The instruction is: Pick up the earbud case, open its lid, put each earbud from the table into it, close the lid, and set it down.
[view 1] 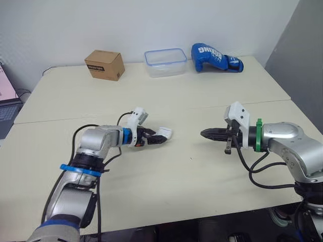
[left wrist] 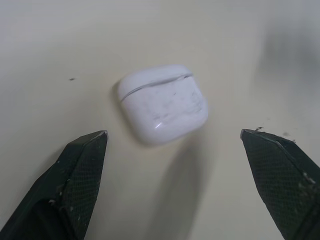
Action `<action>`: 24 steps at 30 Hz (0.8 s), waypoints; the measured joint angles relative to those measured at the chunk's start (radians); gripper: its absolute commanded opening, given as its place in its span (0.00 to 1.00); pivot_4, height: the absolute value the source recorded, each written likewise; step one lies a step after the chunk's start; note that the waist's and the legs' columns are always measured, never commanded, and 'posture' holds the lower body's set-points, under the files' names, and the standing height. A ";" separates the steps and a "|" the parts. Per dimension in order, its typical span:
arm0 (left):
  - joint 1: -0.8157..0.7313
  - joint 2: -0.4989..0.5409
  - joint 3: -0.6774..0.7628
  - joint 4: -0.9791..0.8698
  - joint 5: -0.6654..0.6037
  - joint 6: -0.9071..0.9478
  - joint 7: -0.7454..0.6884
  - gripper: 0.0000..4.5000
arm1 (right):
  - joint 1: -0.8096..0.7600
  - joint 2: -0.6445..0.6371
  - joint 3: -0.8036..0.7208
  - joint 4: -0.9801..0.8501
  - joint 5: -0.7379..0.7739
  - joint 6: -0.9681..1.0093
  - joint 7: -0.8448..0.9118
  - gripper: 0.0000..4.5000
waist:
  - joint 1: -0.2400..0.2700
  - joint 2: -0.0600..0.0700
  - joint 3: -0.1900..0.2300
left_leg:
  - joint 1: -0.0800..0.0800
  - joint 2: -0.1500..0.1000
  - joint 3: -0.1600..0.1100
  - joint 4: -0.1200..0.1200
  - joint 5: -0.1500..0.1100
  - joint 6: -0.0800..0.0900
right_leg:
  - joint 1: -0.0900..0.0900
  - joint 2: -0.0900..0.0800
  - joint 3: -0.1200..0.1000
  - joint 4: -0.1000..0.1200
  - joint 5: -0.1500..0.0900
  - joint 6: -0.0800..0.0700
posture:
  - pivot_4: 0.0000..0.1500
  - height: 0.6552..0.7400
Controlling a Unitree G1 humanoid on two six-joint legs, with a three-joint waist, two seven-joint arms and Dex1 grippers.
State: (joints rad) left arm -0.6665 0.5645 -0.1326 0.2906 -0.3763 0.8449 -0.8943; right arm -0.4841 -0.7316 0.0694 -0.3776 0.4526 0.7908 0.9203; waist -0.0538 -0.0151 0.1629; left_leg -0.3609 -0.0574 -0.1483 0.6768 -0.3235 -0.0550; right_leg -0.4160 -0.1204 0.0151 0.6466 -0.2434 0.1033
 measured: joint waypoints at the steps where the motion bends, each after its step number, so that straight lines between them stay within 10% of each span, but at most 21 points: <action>1: 0.025 0.015 0.011 -0.029 0.003 -0.013 0.010 1.00 | 0.009 0.007 -0.001 0.000 0.000 -0.002 -0.008 0.00 | 0.000 0.000 0.000 | 0.000 0.000 0.000 0.000 0.000 0.000 | 0.000 0.000 0.000 0.000 0.000 0.000 | 1.00 0.89; 14: 0.683 -0.004 0.300 -0.574 0.031 -0.232 0.271 1.00 | 0.437 0.125 -0.026 -0.184 -0.019 -0.142 -0.184 0.00 | 0.026 0.000 -0.001 | -0.002 -0.001 0.000 -0.001 0.000 0.000 | -0.003 -0.002 0.002 0.000 0.000 0.000 | 1.00 0.89; 24: 0.908 -0.042 0.366 -0.660 0.075 -0.398 0.336 1.00 | 0.592 0.122 -0.050 -0.183 -0.076 -0.311 -0.182 0.00 | 0.042 0.001 -0.001 | 0.000 0.000 0.002 0.000 -0.002 0.004 | 0.001 -0.001 0.001 -0.001 0.000 0.000 | 1.00 0.89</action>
State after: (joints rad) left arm 0.2419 0.5228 0.2331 -0.3689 -0.3014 0.4468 -0.5584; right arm 0.1078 -0.6096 0.0193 -0.5607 0.3765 0.4797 0.7383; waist -0.0114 -0.0146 0.1622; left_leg -0.3607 -0.0576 -0.1464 0.6764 -0.3259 -0.0511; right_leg -0.4146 -0.1211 0.0160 0.6453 -0.2435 0.1032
